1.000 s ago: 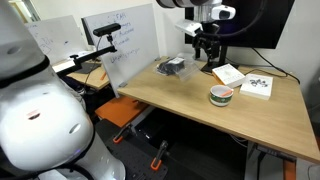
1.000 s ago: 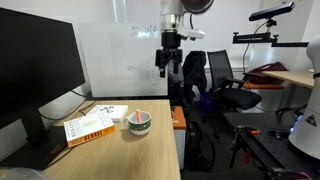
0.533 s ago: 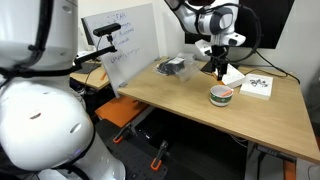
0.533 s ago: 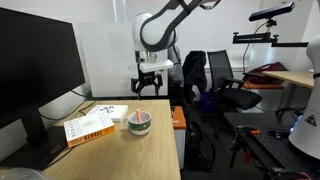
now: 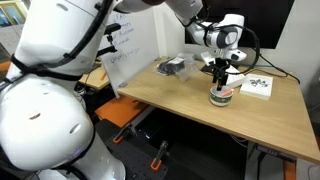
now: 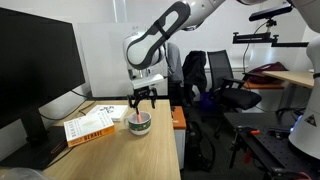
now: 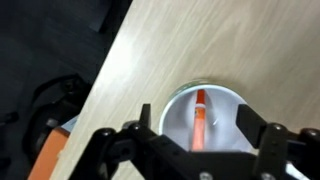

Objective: Pick the marker from the bowl and put it on the table

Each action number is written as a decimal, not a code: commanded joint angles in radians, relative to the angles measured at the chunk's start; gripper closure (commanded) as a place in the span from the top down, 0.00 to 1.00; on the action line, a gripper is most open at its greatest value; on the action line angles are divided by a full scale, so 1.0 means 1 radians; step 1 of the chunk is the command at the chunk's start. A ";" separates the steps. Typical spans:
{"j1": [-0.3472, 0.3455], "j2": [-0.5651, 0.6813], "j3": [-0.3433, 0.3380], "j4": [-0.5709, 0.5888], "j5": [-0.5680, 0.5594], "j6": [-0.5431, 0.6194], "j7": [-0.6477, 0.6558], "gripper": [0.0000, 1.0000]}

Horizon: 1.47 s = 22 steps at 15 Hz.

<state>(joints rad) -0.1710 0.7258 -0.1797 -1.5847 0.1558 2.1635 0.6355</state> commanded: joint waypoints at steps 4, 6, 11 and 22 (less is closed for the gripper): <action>-0.026 0.133 -0.010 0.170 0.044 -0.112 -0.021 0.63; -0.031 0.167 -0.012 0.213 0.041 -0.116 -0.022 0.67; -0.059 0.242 -0.012 0.307 0.046 -0.136 -0.021 0.57; -0.047 0.247 -0.013 0.365 0.017 -0.171 -0.068 0.63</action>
<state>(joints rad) -0.2238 0.9738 -0.1878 -1.2407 0.1716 2.0214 0.6053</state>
